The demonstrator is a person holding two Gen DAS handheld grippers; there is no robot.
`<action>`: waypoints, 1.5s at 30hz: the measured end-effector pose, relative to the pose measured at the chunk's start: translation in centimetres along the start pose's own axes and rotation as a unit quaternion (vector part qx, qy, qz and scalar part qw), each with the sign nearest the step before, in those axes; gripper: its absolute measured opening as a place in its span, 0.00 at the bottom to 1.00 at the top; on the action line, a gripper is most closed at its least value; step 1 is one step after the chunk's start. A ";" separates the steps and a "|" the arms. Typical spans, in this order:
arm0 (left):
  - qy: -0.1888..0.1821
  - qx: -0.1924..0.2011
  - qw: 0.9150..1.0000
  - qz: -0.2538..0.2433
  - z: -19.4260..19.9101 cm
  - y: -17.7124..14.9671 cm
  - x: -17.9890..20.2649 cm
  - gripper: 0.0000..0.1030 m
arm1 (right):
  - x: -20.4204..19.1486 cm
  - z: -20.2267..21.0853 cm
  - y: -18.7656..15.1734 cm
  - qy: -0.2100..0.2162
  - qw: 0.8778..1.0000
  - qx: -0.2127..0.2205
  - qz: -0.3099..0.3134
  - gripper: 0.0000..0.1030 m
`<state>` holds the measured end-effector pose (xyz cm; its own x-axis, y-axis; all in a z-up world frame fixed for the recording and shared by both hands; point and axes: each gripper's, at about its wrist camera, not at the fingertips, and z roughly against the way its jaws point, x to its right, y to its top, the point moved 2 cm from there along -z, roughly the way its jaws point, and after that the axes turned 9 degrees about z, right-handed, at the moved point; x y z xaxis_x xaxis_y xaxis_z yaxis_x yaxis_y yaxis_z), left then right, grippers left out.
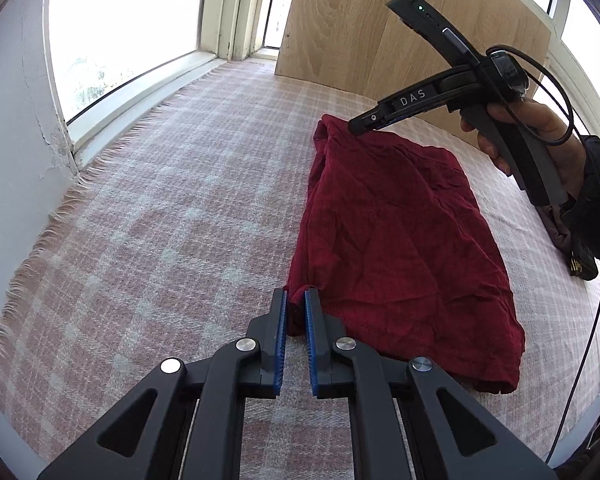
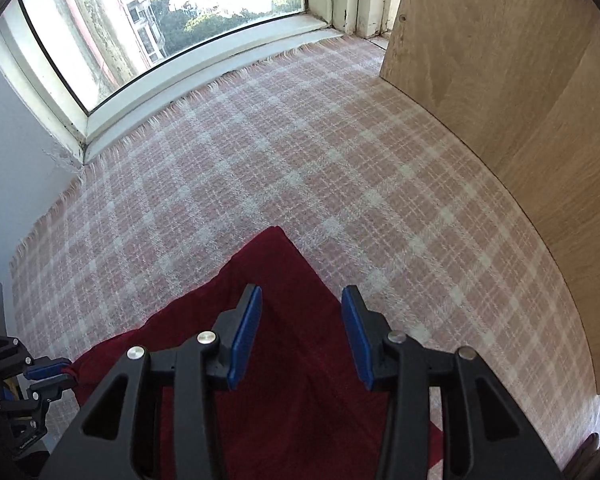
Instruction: Fold clothes
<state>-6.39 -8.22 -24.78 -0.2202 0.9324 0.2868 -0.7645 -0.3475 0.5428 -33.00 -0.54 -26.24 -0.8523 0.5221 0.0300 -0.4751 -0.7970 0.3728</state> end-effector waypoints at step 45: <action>-0.079 -0.009 0.984 -0.160 -7.2 11.6 10.5 0.10 | 5.3 4.8 -7.9 -0.048 0.994 0.065 -0.071 0.51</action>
<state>-21.96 -1.80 -21.14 0.1288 0.9662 0.2231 -0.7904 -0.0359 0.6116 -32.70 10.01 -24.60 -0.7510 0.6580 0.0553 -0.5510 -0.6706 0.4967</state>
